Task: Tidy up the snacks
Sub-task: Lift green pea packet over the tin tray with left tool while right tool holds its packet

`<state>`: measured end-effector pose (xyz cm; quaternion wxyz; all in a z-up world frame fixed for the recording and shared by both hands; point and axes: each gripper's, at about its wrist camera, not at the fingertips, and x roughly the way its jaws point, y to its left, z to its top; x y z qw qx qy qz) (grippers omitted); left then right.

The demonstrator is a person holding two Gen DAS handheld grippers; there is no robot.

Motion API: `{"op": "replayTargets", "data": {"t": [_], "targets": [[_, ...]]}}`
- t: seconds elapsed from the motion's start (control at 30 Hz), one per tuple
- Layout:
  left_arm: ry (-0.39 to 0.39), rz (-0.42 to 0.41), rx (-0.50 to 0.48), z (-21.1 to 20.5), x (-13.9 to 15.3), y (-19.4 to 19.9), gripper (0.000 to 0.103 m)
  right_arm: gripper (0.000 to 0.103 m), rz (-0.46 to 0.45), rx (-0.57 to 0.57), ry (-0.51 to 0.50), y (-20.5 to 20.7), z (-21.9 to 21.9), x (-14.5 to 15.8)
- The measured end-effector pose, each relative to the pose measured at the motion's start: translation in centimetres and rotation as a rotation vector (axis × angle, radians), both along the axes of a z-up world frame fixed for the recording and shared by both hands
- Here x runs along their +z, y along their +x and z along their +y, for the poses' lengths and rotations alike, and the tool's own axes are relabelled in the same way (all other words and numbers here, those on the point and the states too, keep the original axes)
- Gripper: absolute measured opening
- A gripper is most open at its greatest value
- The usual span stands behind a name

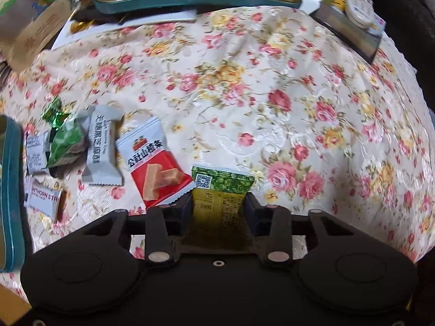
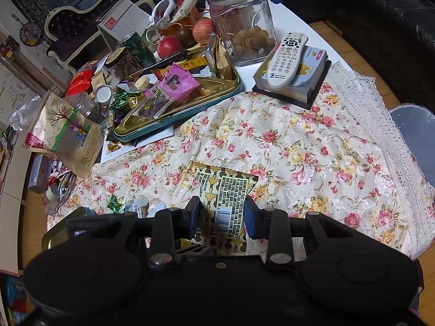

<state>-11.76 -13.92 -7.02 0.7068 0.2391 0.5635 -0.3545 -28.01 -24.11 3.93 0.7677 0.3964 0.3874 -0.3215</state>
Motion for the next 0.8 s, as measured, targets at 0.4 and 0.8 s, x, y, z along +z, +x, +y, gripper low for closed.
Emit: {"op": "replayTargets", "data": {"t": [0.4, 0.8], "targets": [[-0.06, -0.019, 0.164, 3.2, 6.6, 5.2, 0.044, 0.036, 0.039, 0.011, 0.008, 2.1, 0.4, -0.6], [-0.111, -0.116, 0.405, 12.1, 11.1, 13.7, 0.044, 0.036, 0.064, 0.138, 0.011, 8.9, 4.4, -1.2]]}}
